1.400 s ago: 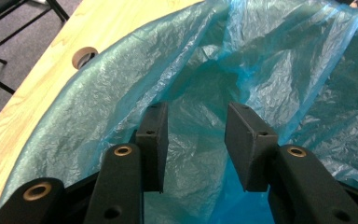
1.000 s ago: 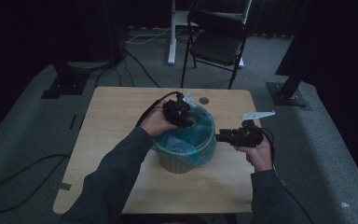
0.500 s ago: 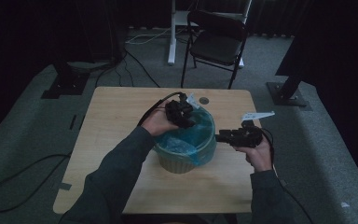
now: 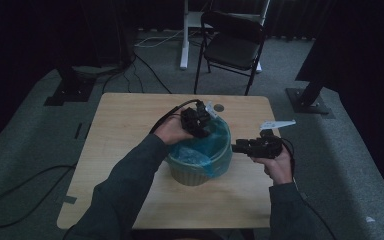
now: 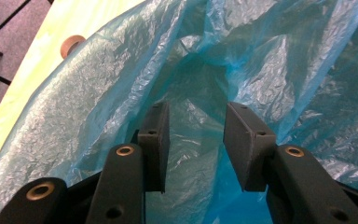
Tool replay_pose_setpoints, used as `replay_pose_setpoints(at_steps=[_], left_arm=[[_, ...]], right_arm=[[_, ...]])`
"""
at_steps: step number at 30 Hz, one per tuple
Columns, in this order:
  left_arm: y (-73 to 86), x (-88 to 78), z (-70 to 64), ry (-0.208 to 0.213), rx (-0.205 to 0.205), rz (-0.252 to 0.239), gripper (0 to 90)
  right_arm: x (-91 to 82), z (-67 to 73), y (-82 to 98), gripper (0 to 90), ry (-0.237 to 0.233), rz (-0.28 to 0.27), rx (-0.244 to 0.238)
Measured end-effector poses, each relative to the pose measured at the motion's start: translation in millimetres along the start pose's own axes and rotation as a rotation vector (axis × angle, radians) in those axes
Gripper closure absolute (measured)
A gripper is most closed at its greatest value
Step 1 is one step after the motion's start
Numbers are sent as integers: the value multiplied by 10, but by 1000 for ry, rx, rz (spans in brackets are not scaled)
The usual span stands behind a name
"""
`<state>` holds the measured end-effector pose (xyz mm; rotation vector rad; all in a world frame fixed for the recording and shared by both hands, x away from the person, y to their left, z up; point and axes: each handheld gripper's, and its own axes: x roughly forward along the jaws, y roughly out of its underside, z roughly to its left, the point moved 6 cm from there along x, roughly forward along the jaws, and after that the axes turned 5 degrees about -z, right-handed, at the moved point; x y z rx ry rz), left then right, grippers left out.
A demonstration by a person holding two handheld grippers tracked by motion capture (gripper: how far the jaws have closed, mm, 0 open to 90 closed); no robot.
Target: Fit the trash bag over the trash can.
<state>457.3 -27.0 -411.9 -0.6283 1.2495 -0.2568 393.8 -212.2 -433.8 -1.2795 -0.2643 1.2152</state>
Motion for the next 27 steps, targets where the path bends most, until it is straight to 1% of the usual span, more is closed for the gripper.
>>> replay_pose_setpoints(at_steps=[5,7,9,12,17,19,27], left_arm=[[27,47,18,-7,4,33,606],[31,55,26,-8,6,37,606],[47,87,37,-17,10,60,606],[58,120,39,-25,14,81,603],[65,148,33,-33,24,101,603],[70,162,30,-31,32,110,602],[94,201,18,-27,37,141,592]], right_arm=[[2,-1,1,571,0,1,1],[2,-1,1,571,0,0,1],[3,-1,1,571,0,0,1],[4,0,0,571,-1,0,0],[-1,1,-2,571,-1,-1,0],[-2,1,-2,571,-1,-1,1],[-3,5,-1,571,-1,-1,2]])
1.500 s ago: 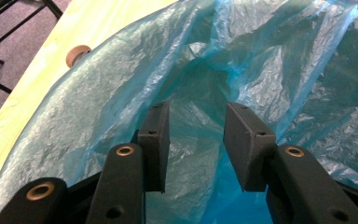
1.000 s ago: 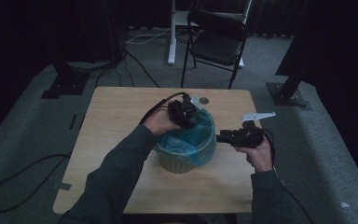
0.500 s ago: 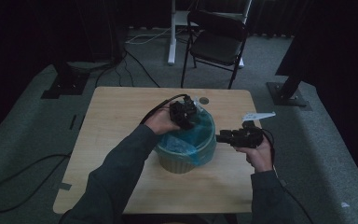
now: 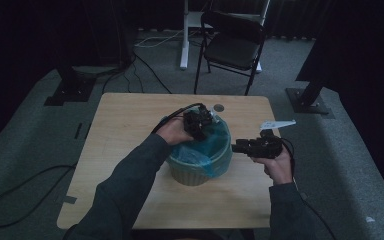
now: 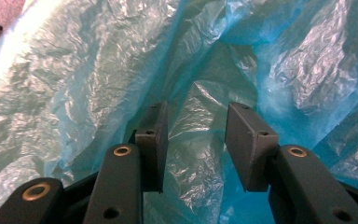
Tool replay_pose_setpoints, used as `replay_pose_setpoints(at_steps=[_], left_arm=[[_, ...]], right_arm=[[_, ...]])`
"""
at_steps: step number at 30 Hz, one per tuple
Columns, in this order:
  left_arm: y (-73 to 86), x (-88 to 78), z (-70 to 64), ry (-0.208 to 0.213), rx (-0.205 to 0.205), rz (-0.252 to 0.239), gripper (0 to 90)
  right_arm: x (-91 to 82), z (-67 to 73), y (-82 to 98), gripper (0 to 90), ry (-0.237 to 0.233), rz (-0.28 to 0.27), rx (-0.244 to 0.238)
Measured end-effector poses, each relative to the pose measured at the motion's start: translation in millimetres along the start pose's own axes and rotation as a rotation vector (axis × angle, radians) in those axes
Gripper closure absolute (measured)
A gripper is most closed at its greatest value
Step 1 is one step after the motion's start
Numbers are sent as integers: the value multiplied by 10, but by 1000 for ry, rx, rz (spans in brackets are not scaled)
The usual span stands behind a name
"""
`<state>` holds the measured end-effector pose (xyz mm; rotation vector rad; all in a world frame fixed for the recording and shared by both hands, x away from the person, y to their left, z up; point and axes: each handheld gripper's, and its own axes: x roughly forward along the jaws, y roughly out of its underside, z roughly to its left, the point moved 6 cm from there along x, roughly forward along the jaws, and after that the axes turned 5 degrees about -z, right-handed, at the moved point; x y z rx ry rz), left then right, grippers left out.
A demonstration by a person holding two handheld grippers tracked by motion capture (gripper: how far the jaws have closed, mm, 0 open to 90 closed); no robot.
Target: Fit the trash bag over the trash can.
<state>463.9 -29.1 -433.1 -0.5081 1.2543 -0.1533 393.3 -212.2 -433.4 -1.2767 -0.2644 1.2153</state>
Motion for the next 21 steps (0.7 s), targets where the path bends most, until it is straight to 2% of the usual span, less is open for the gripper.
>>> replay_pose_setpoints(at_steps=[21], left_arm=[[25,80,-29,4,20,59,573]], right_arm=[[-10,-2,-4,571,0,-5,-1]])
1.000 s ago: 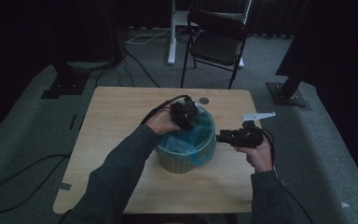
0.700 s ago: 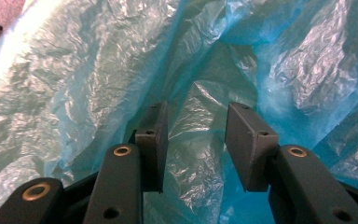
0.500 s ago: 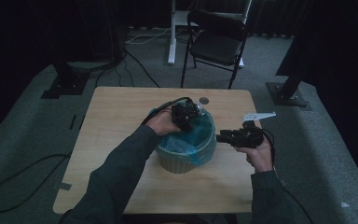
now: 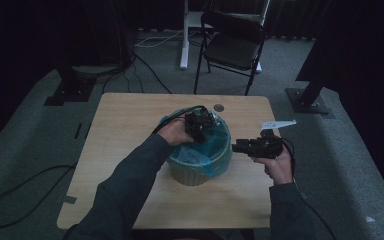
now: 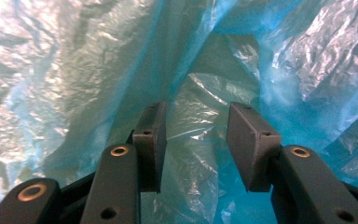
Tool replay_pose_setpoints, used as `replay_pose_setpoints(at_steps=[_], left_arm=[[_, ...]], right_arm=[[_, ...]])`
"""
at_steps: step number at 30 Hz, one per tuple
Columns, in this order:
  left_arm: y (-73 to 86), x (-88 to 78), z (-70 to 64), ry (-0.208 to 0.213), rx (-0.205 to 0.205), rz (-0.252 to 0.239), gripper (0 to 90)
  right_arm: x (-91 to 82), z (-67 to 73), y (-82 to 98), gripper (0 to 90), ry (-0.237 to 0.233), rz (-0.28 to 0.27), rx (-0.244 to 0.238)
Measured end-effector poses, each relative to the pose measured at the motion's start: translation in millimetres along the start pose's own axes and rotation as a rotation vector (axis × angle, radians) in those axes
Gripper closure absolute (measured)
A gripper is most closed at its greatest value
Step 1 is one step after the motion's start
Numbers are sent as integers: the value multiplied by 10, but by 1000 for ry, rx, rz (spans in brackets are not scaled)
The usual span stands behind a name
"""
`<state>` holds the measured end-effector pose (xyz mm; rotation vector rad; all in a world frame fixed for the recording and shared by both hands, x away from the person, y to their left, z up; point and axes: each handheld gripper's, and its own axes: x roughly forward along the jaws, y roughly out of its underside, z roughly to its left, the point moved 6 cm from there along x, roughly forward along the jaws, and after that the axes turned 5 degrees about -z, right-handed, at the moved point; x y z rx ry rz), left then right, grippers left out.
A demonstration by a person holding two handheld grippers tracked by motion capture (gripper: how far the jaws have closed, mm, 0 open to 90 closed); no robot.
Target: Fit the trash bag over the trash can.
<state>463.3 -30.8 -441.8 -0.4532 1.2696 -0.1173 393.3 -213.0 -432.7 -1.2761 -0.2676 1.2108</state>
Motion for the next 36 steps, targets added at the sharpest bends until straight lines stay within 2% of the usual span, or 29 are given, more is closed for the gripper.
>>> replay_pose_setpoints(at_steps=[4,13,26,33,36], left_arm=[[-4,-13,8,-9,4,-6,564],[-28,-107,16,-28,-1,-56,562],[-27,-332,39,-24,-38,-163,563],[0,-426,89,-40,-68,-219,562],[21,-436,115,-52,-74,-220,563]], right_arm=[[-1,-1,3,571,0,1,0],[-7,-11,7,571,4,-1,4],[-23,-18,5,571,7,-5,3],[-21,-15,4,570,7,-6,3],[-16,-13,3,570,7,-5,3]])
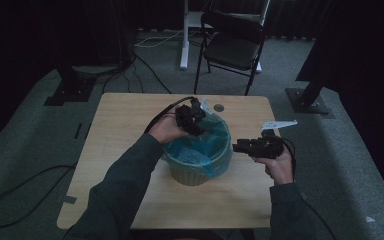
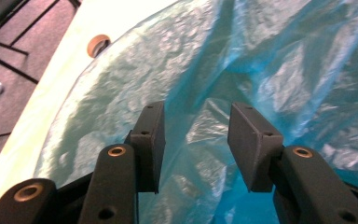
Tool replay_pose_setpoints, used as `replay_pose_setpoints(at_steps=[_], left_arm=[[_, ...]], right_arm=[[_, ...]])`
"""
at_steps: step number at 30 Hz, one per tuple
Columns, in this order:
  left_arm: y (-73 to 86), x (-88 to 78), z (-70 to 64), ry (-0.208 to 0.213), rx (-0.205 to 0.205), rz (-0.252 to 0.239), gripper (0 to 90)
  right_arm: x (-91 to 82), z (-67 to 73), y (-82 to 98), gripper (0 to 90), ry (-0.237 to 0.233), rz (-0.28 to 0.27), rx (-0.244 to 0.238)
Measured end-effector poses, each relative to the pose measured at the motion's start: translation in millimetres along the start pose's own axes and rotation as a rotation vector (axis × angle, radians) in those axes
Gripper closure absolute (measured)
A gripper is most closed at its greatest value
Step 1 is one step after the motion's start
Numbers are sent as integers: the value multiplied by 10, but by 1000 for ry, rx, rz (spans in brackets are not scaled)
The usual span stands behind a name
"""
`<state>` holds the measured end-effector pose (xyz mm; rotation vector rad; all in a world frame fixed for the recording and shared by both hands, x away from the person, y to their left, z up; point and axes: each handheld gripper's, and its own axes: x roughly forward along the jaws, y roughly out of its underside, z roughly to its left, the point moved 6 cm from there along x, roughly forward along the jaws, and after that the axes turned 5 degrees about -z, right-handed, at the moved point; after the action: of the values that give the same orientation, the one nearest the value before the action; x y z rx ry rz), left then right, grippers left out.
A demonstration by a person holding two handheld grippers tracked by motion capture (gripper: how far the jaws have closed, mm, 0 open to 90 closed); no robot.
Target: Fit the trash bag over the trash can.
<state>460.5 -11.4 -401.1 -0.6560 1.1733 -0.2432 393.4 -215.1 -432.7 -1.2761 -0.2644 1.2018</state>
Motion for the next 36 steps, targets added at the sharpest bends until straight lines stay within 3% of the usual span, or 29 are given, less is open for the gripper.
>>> replay_pose_setpoints(at_steps=[12,20,31,33,36], left_arm=[[54,-143,65,-11,-45,-77,562],[94,-307,143,-29,-89,-156,563],[203,-547,306,-103,-172,-280,560],[256,-646,364,-134,-203,-331,561],[361,-732,447,-177,-243,-368,560]], right_arm=[[-12,-14,-6,566,7,-5,-1],[-26,-40,-6,566,14,-8,5],[-32,-68,-3,566,21,-3,8],[-39,-85,2,566,27,-3,9],[-48,-123,13,566,46,0,9]])
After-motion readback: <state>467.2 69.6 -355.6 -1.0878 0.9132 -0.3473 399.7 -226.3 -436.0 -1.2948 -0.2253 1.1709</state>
